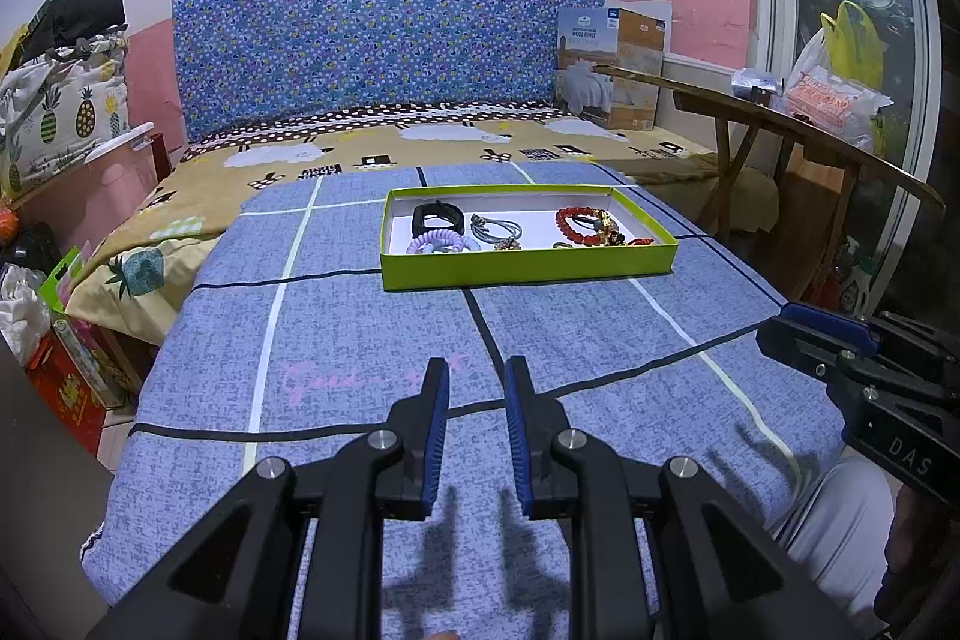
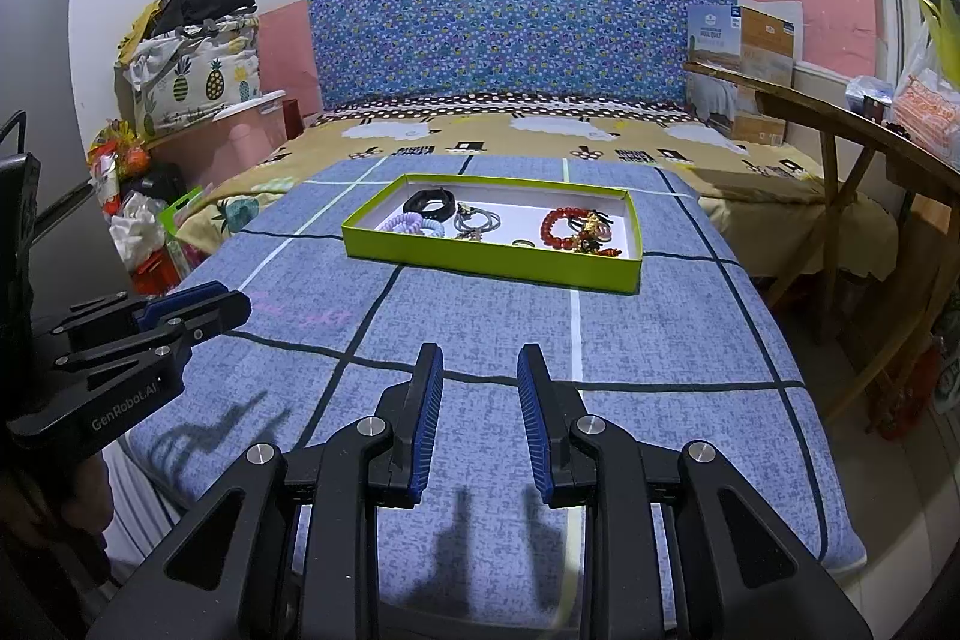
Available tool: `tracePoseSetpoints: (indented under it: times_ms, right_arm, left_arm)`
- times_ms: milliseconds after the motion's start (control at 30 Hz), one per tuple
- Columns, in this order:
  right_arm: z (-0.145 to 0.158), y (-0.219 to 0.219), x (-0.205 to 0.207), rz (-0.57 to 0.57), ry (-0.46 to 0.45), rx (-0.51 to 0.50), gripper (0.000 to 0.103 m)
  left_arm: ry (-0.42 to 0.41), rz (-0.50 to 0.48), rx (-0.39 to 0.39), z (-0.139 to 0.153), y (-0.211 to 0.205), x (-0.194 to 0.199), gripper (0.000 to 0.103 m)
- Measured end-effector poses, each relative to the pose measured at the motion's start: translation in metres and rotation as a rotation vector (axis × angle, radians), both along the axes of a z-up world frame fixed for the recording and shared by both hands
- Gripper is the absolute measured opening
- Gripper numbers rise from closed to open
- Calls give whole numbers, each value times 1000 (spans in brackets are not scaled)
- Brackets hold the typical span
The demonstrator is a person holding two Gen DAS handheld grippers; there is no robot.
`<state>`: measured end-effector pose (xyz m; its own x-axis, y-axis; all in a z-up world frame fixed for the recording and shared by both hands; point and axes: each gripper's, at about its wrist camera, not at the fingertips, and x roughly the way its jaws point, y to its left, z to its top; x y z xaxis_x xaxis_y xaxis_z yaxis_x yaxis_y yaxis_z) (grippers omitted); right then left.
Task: Organize jewelry
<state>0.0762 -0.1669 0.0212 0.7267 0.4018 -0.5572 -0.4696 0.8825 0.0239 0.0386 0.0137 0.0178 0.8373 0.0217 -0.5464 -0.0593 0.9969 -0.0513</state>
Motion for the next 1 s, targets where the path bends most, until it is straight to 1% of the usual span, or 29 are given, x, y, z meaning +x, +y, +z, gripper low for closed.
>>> tracePoseSetpoints:
  times_ms: [1000]
  right_arm:
    - [0,0,0,0,1,0,27]
  left_arm:
    - [-5,0,14,1,-3,0,20]
